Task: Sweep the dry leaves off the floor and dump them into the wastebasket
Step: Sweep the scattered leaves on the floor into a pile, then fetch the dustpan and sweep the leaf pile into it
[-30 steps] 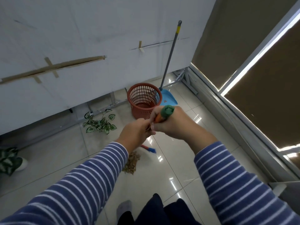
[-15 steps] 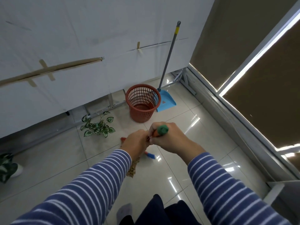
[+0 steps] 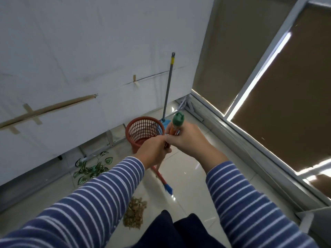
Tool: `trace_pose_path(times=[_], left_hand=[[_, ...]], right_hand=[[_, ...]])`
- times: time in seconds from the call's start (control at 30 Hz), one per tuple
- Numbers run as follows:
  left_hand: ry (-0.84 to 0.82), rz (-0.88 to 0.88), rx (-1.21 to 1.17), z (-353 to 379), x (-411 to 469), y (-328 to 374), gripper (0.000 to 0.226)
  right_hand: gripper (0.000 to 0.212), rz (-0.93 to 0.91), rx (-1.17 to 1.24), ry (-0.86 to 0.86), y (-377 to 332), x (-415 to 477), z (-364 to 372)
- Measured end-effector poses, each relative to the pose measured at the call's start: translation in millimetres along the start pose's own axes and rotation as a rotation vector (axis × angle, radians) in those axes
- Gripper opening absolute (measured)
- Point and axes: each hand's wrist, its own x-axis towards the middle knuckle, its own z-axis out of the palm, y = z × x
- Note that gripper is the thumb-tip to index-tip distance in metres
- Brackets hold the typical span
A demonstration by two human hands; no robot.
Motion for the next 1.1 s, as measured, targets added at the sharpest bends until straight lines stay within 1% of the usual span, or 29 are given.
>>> trace_pose_path(times=[0.1, 0.2, 0.27, 0.33, 0.43, 0.5, 0.67, 0.8, 0.87, 0.97, 1.1], left_hand=[[-0.046, -0.012, 0.021, 3.0, 42.2, 19.7, 0.005], [-0.095, 0.011, 0.023, 5.1, 87.7, 44.8, 0.012], [-0.138, -0.025, -0.073, 10.5, 121.2, 61.6, 0.015], [-0.176, -0.064, -0.124, 20.1, 160.1, 75.0, 0.016], [-0.211, -0.098, -0.108, 38.3, 218.1, 89.5, 0.015], [-0.217, -0.102, -0.068, 48.3, 250.4, 96.7, 0.015], [-0.185, -0.134, -0.146, 56.4, 305.4, 105.1, 0.01], [-0.097, -0.114, -0.175, 43.2, 346.1, 101.2, 0.024], [-0.068, -0.127, -0.201, 38.2, 368.3, 91.4, 0.026], [-0.034, -0.161, -0.273, 31.3, 406.7, 70.1, 0.022], [0.008, -0.154, -0.338, 21.6, 463.6, 37.9, 0.018]], right_hand=[[0.009, 0.033, 0.11, 0.025, 26.7, 26.0, -24.9], [0.009, 0.105, 0.23, -0.011, 64.0, 57.9, -53.6], [0.01, 0.167, 0.247, -0.06, 90.4, 81.4, -74.8], [0.01, 0.216, 0.275, -0.066, 116.9, 104.4, -97.6], [0.017, 0.242, 0.29, -0.045, 151.3, 135.8, -132.3], [0.018, 0.236, 0.289, -0.028, 170.2, 153.5, -151.8], [0.014, 0.196, 0.252, 0.017, 198.9, 189.9, -178.7], [0.016, 0.194, 0.256, 0.05, 212.2, 227.2, -190.5], [0.02, 0.191, 0.247, 0.064, 217.1, 251.1, -193.2], [0.025, 0.207, 0.214, 0.064, 220.5, 295.8, -194.0], [0.024, 0.266, 0.156, 0.045, 225.1, 367.1, -189.8]])
